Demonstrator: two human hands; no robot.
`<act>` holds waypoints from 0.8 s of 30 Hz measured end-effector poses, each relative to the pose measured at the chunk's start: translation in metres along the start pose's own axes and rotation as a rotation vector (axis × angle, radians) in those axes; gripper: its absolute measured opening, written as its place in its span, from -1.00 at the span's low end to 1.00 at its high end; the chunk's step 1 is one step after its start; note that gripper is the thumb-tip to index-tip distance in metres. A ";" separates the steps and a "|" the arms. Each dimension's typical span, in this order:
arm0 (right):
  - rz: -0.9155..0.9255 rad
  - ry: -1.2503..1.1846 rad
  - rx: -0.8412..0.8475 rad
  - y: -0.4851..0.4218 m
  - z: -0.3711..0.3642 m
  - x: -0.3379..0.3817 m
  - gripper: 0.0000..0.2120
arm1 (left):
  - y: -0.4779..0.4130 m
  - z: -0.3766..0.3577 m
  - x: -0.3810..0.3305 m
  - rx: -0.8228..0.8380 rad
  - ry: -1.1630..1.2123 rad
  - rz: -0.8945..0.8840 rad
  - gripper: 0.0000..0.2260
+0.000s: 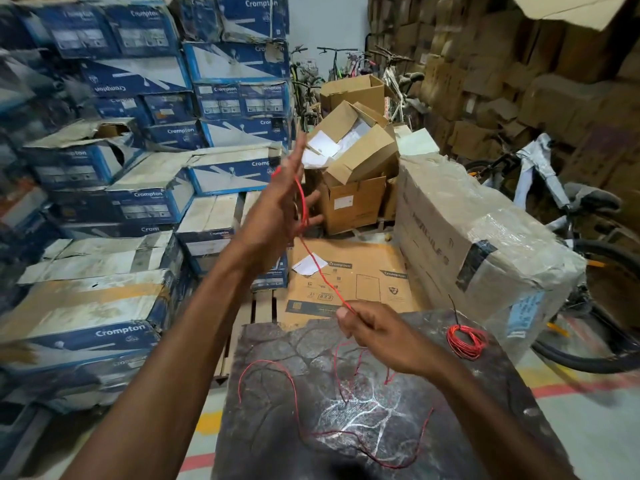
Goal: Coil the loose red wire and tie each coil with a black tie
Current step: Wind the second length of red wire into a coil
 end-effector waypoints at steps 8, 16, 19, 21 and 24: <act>-0.012 0.242 0.220 0.014 0.070 0.075 -0.83 | 0.013 -0.015 0.048 0.102 -1.117 0.085 -0.51; 0.328 0.146 -0.211 -0.040 0.127 0.090 -0.88 | 0.066 -0.046 0.052 0.716 -0.233 0.544 -0.48; 0.357 0.153 -0.306 -0.053 0.122 0.081 -0.90 | 0.073 -0.054 0.037 0.870 0.260 0.461 -0.43; 0.361 0.140 -0.359 -0.056 0.114 0.070 -0.89 | 0.073 -0.056 0.029 0.895 0.520 0.394 -0.44; 0.301 0.072 -0.420 -0.058 0.097 0.046 -0.84 | 0.067 -0.052 0.028 0.855 0.724 0.326 -0.46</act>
Point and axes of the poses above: each hand's wrist, its own y-axis away from the middle knuckle, its own z-axis out of the back of the hand, x = y × z, the point moved 6 cm from there along -y, towards the middle knuckle, and after that the axes turned 8 degrees about z, right-handed, at the moved point
